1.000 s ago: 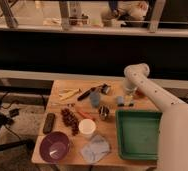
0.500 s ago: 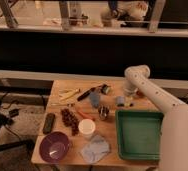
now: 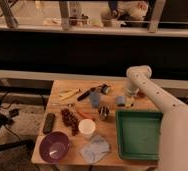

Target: Place eraser in metal cup

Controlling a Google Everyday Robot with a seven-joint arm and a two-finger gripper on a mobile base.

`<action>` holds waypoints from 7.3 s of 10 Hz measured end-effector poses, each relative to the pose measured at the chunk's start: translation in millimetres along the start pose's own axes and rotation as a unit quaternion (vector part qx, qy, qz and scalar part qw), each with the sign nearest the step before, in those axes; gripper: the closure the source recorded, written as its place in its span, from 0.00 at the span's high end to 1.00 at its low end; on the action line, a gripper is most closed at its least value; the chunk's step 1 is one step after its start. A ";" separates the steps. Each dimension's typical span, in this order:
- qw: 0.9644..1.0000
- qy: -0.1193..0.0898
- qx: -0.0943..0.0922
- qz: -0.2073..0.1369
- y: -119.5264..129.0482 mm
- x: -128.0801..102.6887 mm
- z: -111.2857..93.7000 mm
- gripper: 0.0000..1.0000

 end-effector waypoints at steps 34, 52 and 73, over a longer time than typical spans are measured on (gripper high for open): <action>0.999 -0.017 -0.041 -0.001 8.8 7.5 13.7 0.06; 0.984 -0.049 0.079 -0.154 34.1 -89.0 -124.0 0.06; 0.957 -0.084 0.070 -0.267 52.0 -175.4 -124.8 0.06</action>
